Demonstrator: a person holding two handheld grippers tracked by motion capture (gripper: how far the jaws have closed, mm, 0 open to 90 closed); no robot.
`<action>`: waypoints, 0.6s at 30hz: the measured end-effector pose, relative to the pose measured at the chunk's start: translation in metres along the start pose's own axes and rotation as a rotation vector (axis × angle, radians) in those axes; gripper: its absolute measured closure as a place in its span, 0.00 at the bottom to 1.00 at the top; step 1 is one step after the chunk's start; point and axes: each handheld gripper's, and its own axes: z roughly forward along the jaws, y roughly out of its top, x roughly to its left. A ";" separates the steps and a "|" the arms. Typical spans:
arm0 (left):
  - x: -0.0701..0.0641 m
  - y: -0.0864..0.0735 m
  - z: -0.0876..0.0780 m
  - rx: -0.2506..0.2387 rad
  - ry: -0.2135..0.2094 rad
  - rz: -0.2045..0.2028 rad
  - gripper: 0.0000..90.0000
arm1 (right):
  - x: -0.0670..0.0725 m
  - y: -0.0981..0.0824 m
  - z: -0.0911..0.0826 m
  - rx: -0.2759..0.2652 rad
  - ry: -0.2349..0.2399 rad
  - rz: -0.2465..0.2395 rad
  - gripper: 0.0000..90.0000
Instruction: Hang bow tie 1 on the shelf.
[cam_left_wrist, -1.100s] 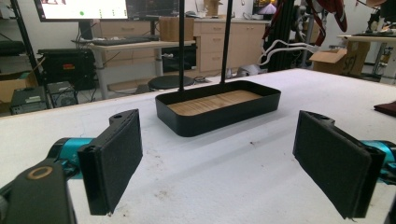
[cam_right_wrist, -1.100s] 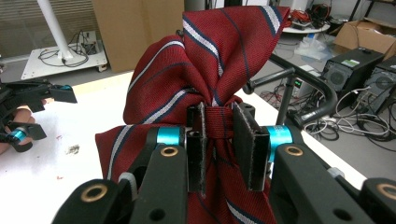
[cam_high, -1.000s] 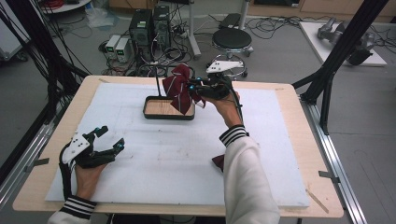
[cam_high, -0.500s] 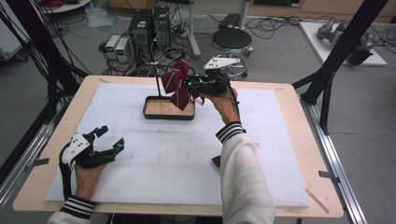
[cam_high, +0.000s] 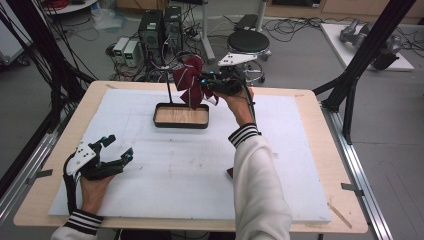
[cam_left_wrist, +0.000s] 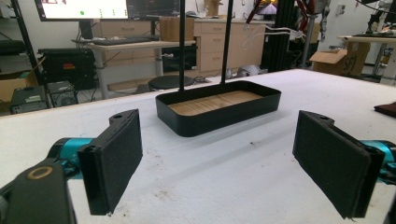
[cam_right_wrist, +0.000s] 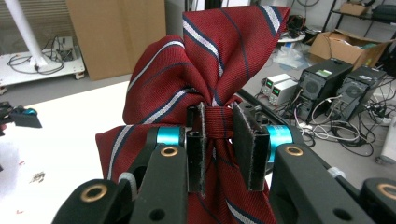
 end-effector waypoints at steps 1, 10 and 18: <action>0.000 0.000 0.000 0.000 0.001 0.001 0.18 | -0.002 -0.001 0.000 -0.003 -0.008 0.005 0.84; 0.000 0.000 0.000 0.001 0.001 0.001 0.18 | -0.012 -0.005 -0.001 -0.021 -0.035 0.029 0.84; 0.000 0.000 0.000 0.002 0.002 0.001 0.18 | -0.021 -0.004 -0.004 -0.028 -0.063 0.048 0.84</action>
